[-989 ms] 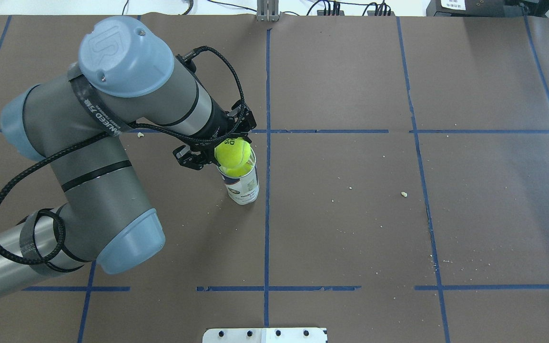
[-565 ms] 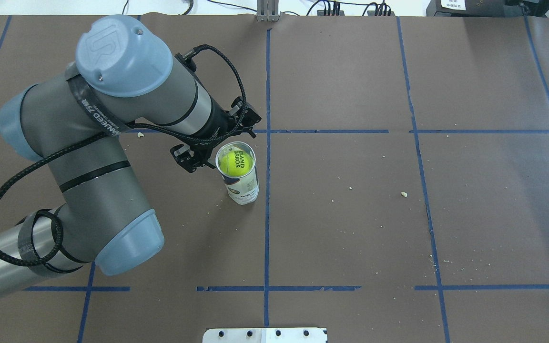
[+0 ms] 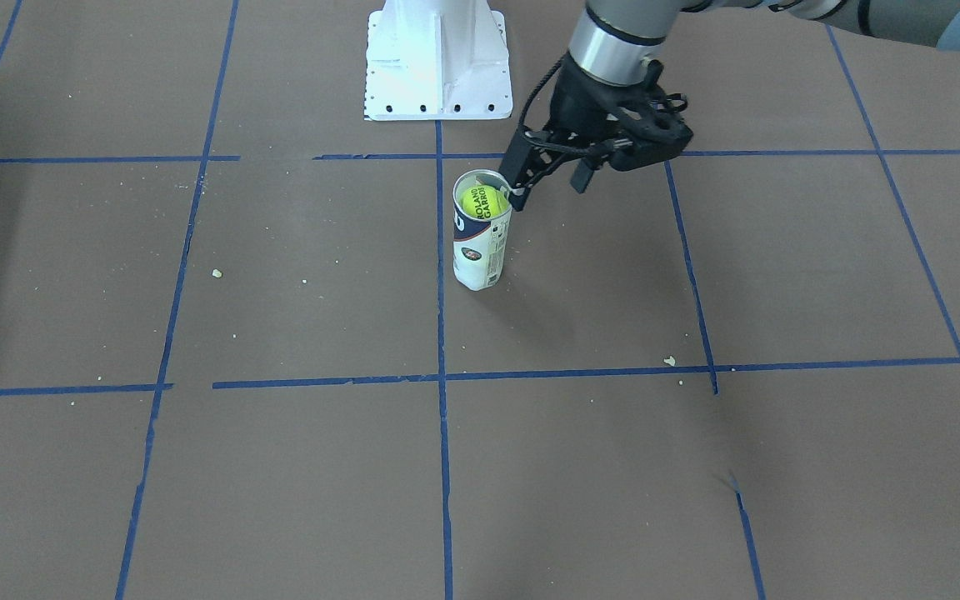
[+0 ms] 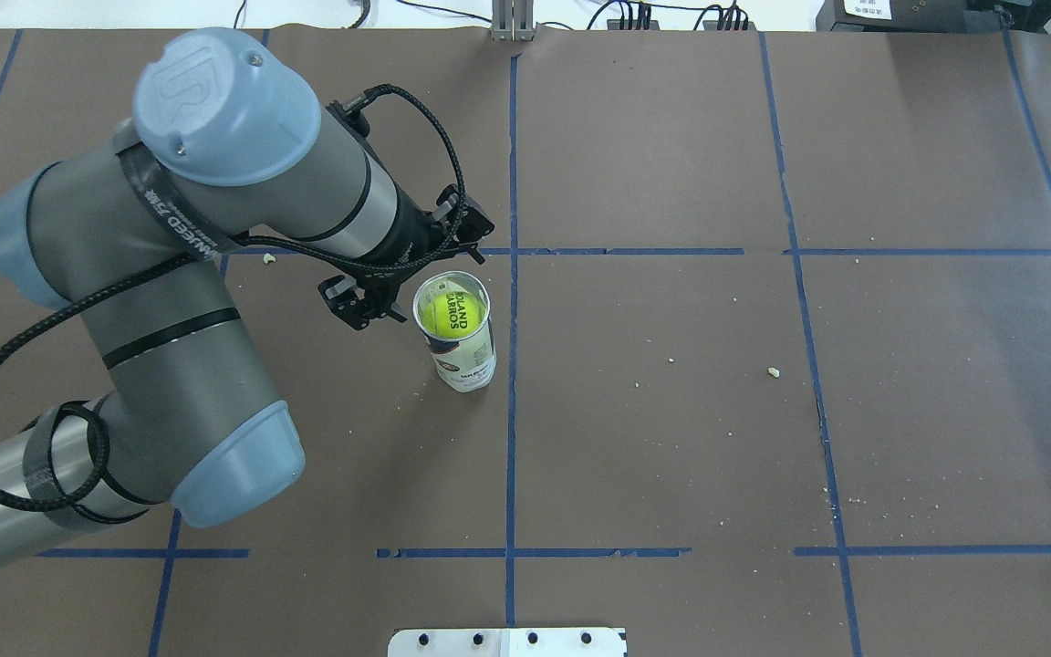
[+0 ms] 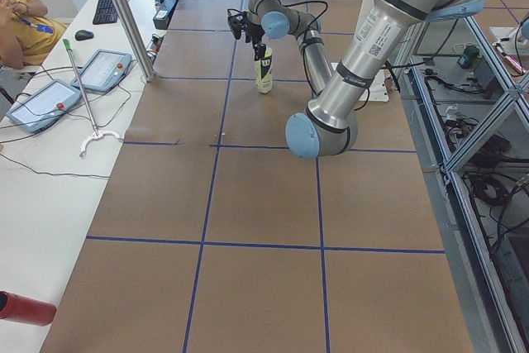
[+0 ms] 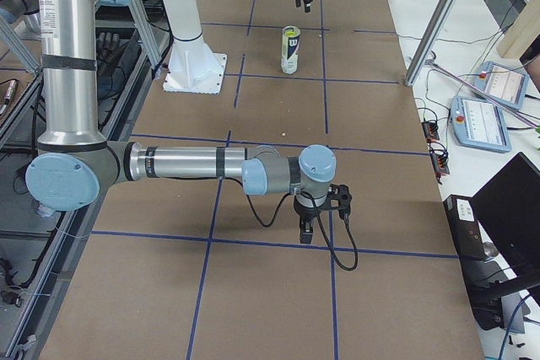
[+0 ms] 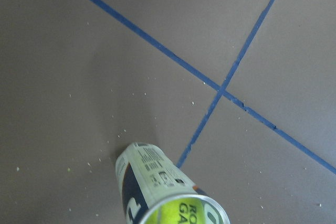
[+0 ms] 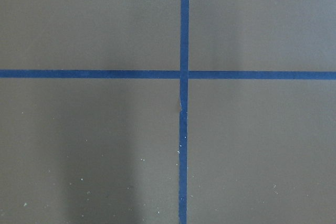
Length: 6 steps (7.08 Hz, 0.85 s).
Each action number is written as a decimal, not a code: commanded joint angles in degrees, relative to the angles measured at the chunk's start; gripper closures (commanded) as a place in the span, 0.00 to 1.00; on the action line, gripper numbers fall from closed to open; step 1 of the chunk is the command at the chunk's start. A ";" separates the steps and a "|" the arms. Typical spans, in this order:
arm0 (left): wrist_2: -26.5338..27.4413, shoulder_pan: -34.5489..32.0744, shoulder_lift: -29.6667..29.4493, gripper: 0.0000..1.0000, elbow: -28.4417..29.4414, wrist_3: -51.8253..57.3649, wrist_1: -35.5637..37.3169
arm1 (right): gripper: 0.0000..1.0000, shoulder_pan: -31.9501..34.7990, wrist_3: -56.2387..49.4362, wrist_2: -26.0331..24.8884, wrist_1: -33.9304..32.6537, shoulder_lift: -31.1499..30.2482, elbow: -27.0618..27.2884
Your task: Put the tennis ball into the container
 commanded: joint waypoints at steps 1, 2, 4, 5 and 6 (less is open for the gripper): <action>-10.12 -13.91 16.22 0.00 -2.68 33.99 -0.61 | 0.00 0.00 0.00 0.00 0.00 0.02 0.00; -15.49 -23.55 24.14 0.00 -1.29 51.38 -0.88 | 0.00 0.00 0.00 0.00 0.00 0.02 0.00; -18.61 -40.70 32.63 0.00 9.29 81.82 -1.67 | 0.00 -0.09 0.00 0.00 0.00 0.02 0.00; -18.62 -45.13 33.87 0.00 14.32 92.49 -1.67 | 0.00 0.00 0.00 0.00 0.00 0.02 0.00; -18.62 -49.35 34.06 0.00 18.54 100.34 -1.76 | 0.00 0.00 0.00 0.00 0.00 0.02 0.00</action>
